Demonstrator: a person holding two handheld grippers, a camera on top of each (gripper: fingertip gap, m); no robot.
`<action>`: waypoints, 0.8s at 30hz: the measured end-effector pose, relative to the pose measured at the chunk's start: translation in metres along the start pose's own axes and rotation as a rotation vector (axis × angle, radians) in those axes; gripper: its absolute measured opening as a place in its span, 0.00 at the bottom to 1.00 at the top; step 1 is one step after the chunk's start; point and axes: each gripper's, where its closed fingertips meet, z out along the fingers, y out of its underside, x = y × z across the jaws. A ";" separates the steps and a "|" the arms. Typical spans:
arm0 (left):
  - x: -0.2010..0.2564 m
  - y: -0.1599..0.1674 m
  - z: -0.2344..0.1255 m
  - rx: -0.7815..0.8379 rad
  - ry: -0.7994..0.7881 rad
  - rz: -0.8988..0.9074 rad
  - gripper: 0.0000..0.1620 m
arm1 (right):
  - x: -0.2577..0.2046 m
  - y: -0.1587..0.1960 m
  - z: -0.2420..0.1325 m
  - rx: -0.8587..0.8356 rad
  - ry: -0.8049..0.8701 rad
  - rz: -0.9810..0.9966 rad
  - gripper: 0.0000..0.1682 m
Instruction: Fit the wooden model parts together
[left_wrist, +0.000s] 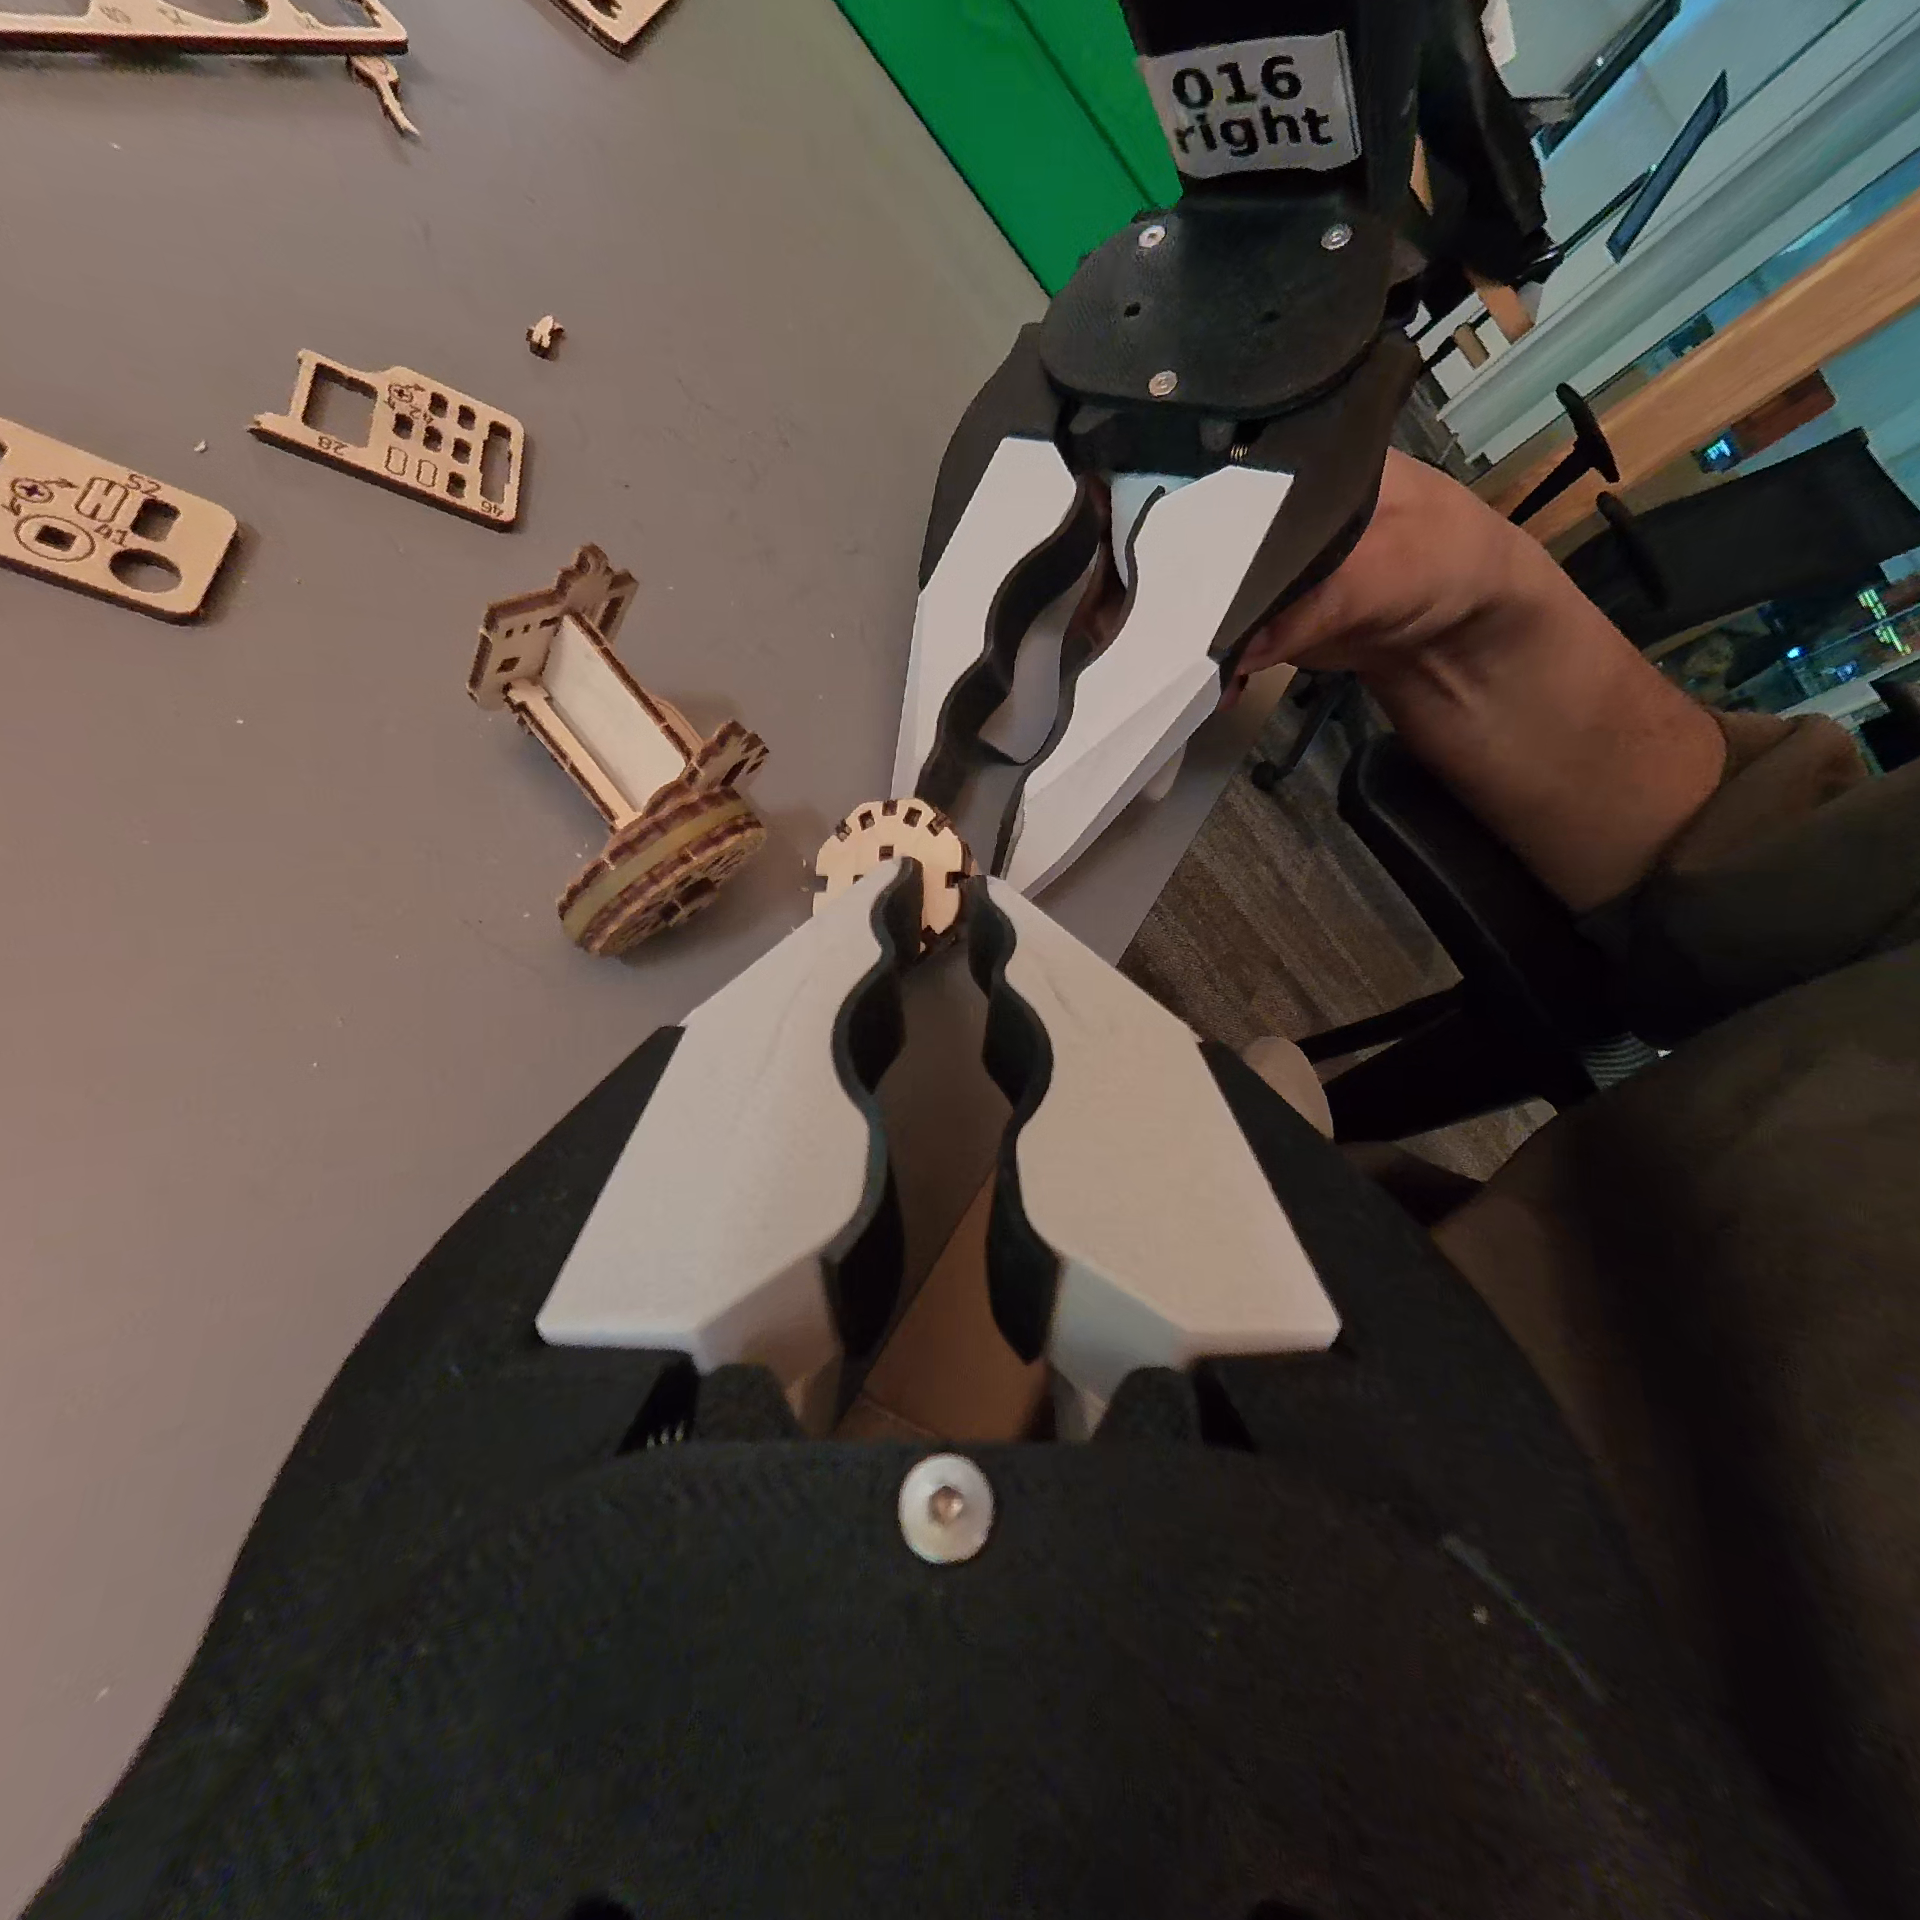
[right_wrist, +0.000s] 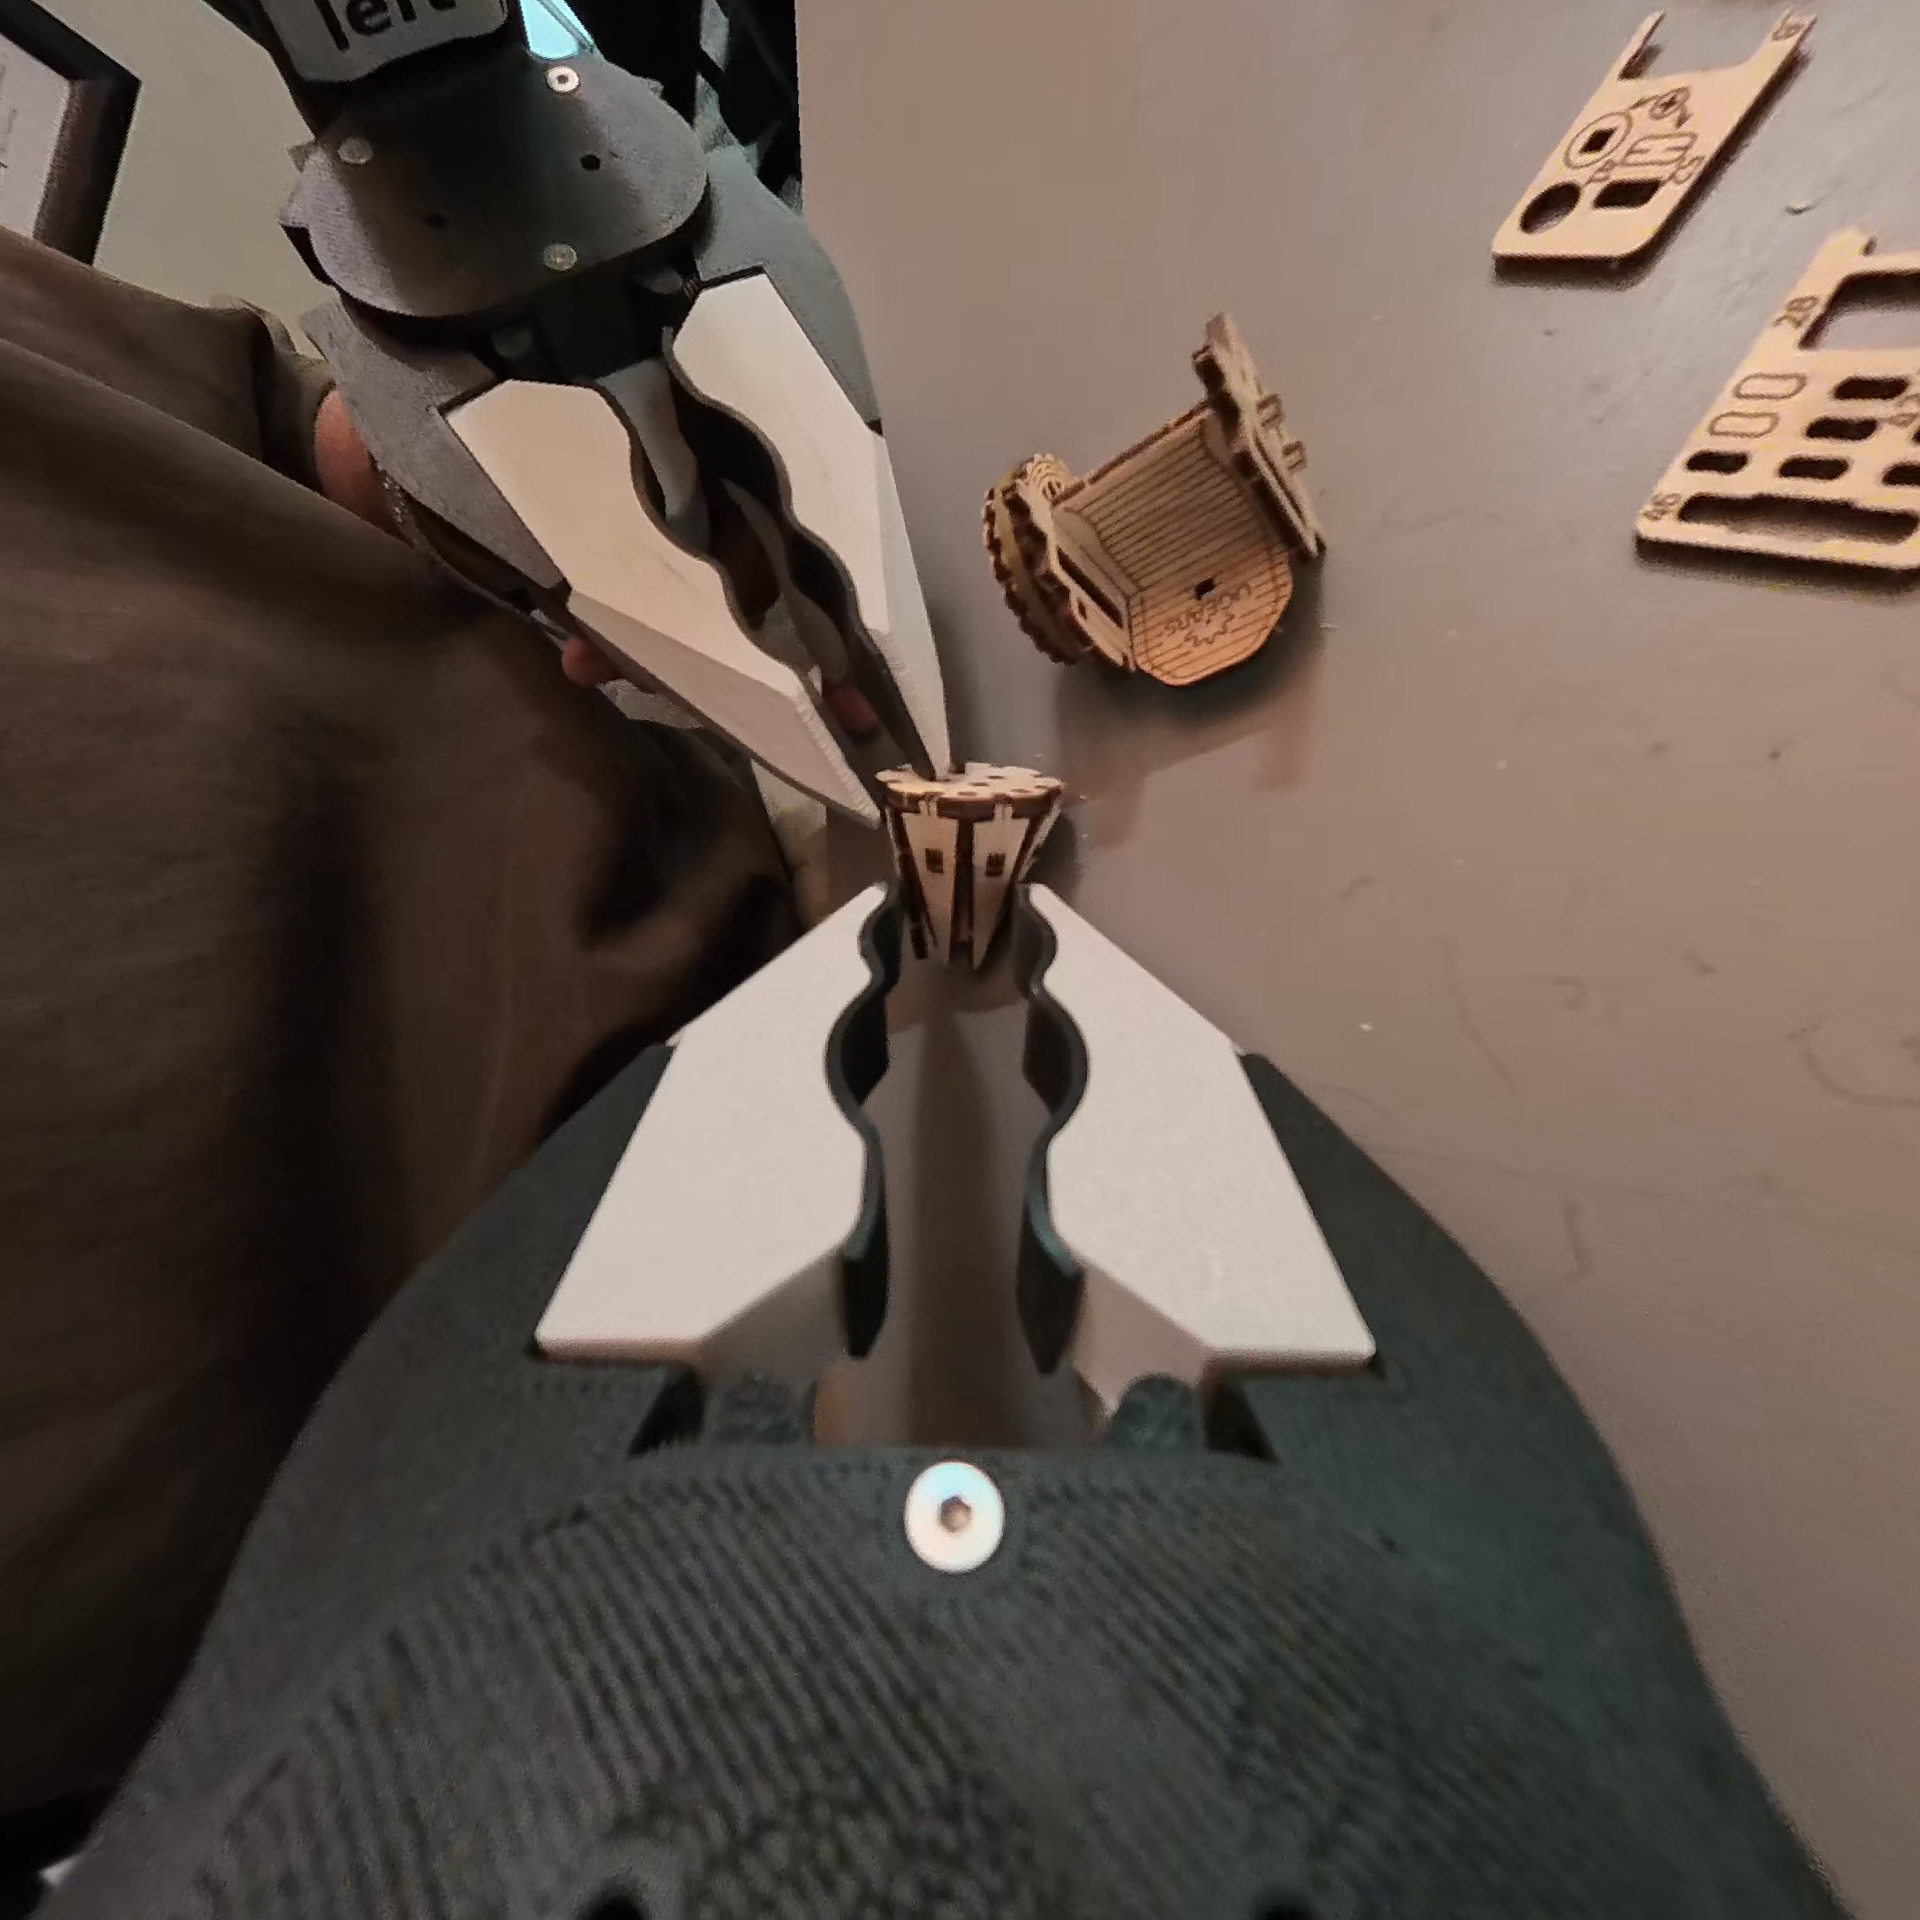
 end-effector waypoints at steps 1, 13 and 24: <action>0.000 0.000 0.000 0.001 0.000 -0.009 0.04 | 0.000 -0.001 0.000 0.004 0.001 0.002 0.12; 0.001 0.002 -0.003 -0.016 0.004 -0.001 0.04 | -0.002 -0.003 0.004 0.018 0.028 -0.051 0.14; 0.001 0.002 -0.002 -0.016 0.007 0.014 0.04 | -0.003 0.002 0.002 -0.026 0.019 -0.092 0.13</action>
